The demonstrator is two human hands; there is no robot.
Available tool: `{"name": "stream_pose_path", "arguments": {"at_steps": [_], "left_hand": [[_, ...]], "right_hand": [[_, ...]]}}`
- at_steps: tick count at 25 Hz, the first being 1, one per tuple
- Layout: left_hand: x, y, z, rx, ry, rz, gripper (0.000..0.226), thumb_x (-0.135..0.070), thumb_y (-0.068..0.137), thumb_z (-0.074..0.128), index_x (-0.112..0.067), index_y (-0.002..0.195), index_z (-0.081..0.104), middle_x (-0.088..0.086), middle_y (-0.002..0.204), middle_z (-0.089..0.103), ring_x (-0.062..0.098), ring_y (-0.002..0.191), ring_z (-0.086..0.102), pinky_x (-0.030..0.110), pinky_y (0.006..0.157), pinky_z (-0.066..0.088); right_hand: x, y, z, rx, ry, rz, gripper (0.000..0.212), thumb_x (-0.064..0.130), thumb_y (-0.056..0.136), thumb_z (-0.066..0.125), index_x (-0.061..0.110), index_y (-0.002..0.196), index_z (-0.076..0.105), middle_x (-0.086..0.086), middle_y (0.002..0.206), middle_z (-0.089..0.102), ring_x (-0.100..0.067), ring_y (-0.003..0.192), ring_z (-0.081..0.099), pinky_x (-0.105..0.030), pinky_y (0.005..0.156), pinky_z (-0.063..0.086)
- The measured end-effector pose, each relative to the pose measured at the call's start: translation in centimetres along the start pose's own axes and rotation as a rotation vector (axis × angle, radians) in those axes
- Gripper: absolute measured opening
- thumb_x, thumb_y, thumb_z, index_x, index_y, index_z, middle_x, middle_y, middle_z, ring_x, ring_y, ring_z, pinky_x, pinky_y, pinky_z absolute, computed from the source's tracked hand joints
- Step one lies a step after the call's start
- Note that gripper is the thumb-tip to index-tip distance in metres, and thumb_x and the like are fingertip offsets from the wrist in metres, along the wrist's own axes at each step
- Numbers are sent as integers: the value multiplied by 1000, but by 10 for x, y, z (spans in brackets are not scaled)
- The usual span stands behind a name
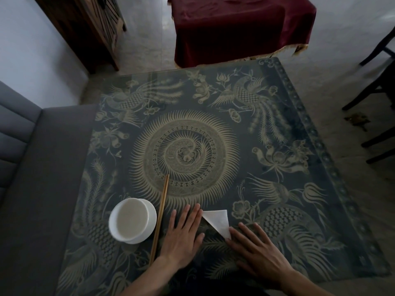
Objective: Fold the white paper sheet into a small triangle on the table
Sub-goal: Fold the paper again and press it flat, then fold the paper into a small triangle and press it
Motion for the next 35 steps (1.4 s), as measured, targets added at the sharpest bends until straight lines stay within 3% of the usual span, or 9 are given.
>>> {"name": "stream_pose_path", "arguments": {"at_steps": [4,6,8,14,20,24,28,32,35], "left_hand": [[0,4,-6,-65,-85,-31,72,-53,99,34,-13,156,13,3,164,12,21,150,6,53,115,9],[-1,11,-13,-104,-152,-74,71,-56,94,38,-15,152,29,3,155,33,23,144,24,50,115,15],[-3,22,-23,-143,-191,-105,63,-59,92,39,-19,140,47,1,136,46,22,129,39,45,111,24],[-8,46,-35,-91,-257,-247,27,-48,86,61,-25,101,56,-3,112,43,20,108,39,35,91,31],[-14,60,-41,-14,-364,-257,26,-30,84,65,-24,105,51,-2,110,57,21,107,50,37,87,38],[-12,65,-39,57,-439,-256,20,-35,83,66,-26,101,61,-5,104,62,17,101,55,38,88,45],[-7,68,-46,-7,-562,-207,10,-28,84,68,-20,89,64,-4,93,53,18,93,54,33,77,47],[-2,73,-80,-171,-667,-132,9,-20,83,71,-22,86,62,-4,87,60,15,80,60,31,66,47],[-7,67,-114,-426,-422,53,9,-22,85,71,-19,88,63,-2,86,66,17,77,60,28,65,43]], "right_hand": [[-8,22,-26,-149,182,254,54,48,91,50,23,139,50,0,138,55,-21,115,59,-39,89,46],[-13,42,-36,-174,262,401,52,45,93,52,20,139,49,0,131,56,-22,108,60,-37,80,50],[-17,61,-40,-126,309,491,55,43,93,57,20,142,46,0,133,53,-22,112,56,-37,83,48],[-28,87,-37,4,360,543,40,42,87,66,24,121,54,0,124,45,-20,104,52,-32,74,47],[-34,101,-35,84,386,515,36,38,80,71,24,105,49,3,109,45,-19,92,52,-30,66,43],[-34,107,-33,111,388,477,33,40,80,65,25,107,49,3,103,52,-21,96,52,-31,68,40],[-37,111,-37,25,342,451,19,37,85,60,23,96,60,0,98,50,-23,94,50,-31,62,32],[-41,120,-64,-205,434,493,7,25,82,69,21,88,68,-1,88,58,-27,84,56,-33,61,40],[-39,121,-86,-428,396,485,12,23,81,73,22,93,72,0,93,63,-23,84,56,-35,64,46]]}}
Point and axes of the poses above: each hand's wrist, its own y-axis towards the middle knuckle, its own z-axis out of the palm, x = y × z, the point moved 5 cm from there along y, towards the middle knuckle
